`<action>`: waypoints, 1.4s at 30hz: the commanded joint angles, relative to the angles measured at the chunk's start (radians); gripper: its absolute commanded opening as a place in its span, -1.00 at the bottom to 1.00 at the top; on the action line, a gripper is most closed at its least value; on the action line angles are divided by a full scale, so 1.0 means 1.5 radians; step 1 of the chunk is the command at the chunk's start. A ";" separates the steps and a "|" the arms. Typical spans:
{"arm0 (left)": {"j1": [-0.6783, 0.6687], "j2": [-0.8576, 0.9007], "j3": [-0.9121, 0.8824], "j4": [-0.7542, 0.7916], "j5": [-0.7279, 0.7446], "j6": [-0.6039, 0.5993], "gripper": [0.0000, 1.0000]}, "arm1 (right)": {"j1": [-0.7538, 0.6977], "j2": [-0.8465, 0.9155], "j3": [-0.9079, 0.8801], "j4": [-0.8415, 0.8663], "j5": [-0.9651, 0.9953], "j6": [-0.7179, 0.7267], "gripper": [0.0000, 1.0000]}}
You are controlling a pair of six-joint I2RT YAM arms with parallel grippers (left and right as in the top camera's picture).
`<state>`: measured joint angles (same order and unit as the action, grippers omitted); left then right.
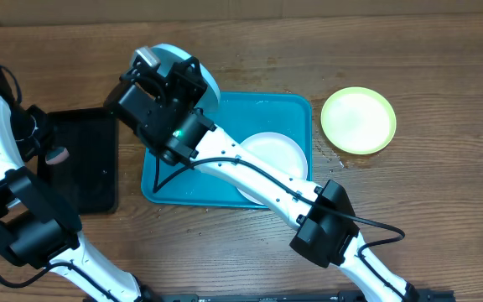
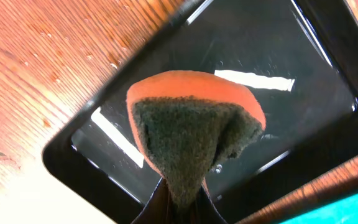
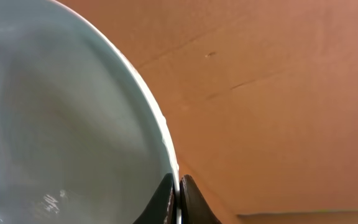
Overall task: Clean dirty plates on tray and stack at the side
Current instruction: 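Lift the light blue plate with the right gripper onto the yellow plate, then reach the right gripper to the pink plate rim and grasp it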
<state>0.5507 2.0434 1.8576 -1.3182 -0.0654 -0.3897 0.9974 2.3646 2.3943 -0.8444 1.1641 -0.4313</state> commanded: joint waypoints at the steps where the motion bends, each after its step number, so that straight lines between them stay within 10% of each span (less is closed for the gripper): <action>1: 0.004 0.003 -0.046 0.034 -0.012 0.001 -0.92 | 0.008 -0.031 0.017 -0.002 -0.023 -0.045 -0.92; 15: 0.003 0.003 -0.223 0.184 0.129 0.066 -0.91 | 0.006 -0.031 0.017 0.003 0.031 -0.043 -0.93; 19: 0.003 0.003 -0.223 0.184 0.129 0.078 -0.92 | -0.026 -0.031 0.017 -0.036 -0.030 0.168 -0.93; 29: 0.003 0.003 -0.223 0.184 0.129 0.078 -0.92 | -0.318 -0.114 0.019 -0.273 -0.701 0.413 -0.93; 42: 0.003 0.003 -0.223 0.190 0.129 0.078 -0.92 | -0.774 -0.140 -0.115 -0.539 -0.778 0.412 -0.92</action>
<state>0.5579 2.0495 1.5265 -1.0374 0.1177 -0.2874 -0.1066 2.1792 2.3016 -1.6634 0.0299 0.1802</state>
